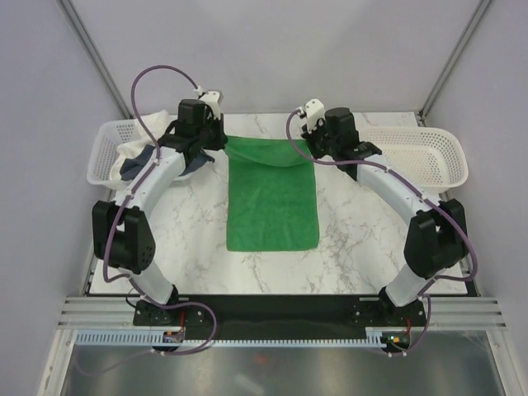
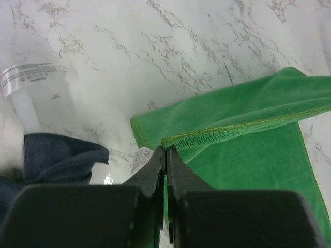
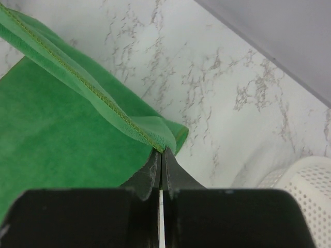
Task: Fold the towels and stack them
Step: Fold the towel
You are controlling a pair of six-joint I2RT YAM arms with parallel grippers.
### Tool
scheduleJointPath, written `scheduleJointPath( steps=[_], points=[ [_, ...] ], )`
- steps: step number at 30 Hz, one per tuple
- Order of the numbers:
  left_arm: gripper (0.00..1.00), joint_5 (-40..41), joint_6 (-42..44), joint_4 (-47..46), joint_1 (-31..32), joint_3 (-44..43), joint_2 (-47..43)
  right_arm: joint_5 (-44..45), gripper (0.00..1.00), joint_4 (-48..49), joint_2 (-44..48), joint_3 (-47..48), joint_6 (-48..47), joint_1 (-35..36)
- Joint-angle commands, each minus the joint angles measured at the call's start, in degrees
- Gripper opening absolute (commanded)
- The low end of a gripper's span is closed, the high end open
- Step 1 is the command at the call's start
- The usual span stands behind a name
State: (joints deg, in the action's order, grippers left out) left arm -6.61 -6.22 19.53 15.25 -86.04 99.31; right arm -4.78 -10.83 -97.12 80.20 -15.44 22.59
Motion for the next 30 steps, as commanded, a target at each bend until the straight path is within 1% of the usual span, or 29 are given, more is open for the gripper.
scheduleJointPath(
  steps=[1, 3, 6, 8, 9, 11, 14, 19, 21, 25, 30],
  points=[
    [0.02, -0.8, -0.8, -2.1, 0.0, 5.3, -8.1, 1.3, 0.0, -1.6, 6.8, -3.4, 3.6, 1.6],
    [0.02, -2.9, -1.0, -2.3, 0.4, 9.3, -9.6, 1.1, 0.0, -1.7, 8.7, -7.1, 6.7, 2.3],
    [0.02, -3.8, -1.6, -2.0, 1.5, 15.1, -13.3, 3.4, 0.0, -1.7, 12.2, -12.2, 9.2, 4.7],
    [0.02, -2.8, -2.7, -2.1, 3.2, 19.4, -16.6, 4.4, 0.0, -2.4, 14.2, -15.2, 11.1, 6.1],
    [0.02, -3.0, -3.1, -2.0, 3.8, 20.5, -17.4, 4.3, 0.0, -2.7, 14.9, -15.9, 13.0, 6.7],
    [0.02, -1.3, -3.3, -1.7, 5.6, 23.4, -19.7, 7.0, 0.0, -3.1, 17.4, -18.7, 14.3, 7.8],
    [0.02, -0.2, -3.8, -0.5, 8.0, 26.8, -21.5, 7.7, 0.0, -4.0, 20.5, -22.0, 17.1, 9.4],
    [0.02, 2.0, -5.4, 2.0, 9.4, 30.0, -25.6, 11.5, 0.0, -4.5, 24.5, -27.4, 18.7, 11.3],
    [0.02, 2.0, -5.6, 3.1, 9.5, 30.6, -26.5, 13.9, 0.0, -5.3, 25.4, -27.6, 18.7, 11.6],
    [0.02, 0.8, -6.9, 5.7, 10.2, 31.1, -27.1, 12.8, 0.0, -7.7, 28.1, -28.5, 19.0, 11.6],
    [0.02, 0.9, -8.9, 7.0, 11.3, 34.4, -26.6, 9.2, 0.0, -7.8, 29.0, -32.6, 24.1, 13.4]
  ],
)
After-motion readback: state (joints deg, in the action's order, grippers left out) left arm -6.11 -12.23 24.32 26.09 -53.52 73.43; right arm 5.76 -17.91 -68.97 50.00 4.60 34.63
